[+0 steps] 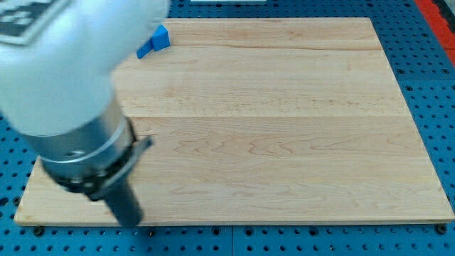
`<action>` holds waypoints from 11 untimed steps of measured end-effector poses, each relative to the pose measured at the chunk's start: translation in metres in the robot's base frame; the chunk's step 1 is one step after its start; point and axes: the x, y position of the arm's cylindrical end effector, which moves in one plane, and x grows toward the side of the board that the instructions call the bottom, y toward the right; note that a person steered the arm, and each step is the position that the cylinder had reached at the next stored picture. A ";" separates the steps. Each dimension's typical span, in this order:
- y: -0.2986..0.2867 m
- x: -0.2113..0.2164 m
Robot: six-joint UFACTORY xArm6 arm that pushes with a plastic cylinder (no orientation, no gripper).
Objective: Push the green circle into the green star
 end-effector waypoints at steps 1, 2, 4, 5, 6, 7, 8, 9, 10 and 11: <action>-0.059 0.000; -0.121 -0.001; -0.158 -0.046; -0.161 -0.046; -0.160 -0.054; -0.146 -0.064; -0.143 -0.077; -0.145 -0.091; -0.129 -0.105; -0.083 -0.101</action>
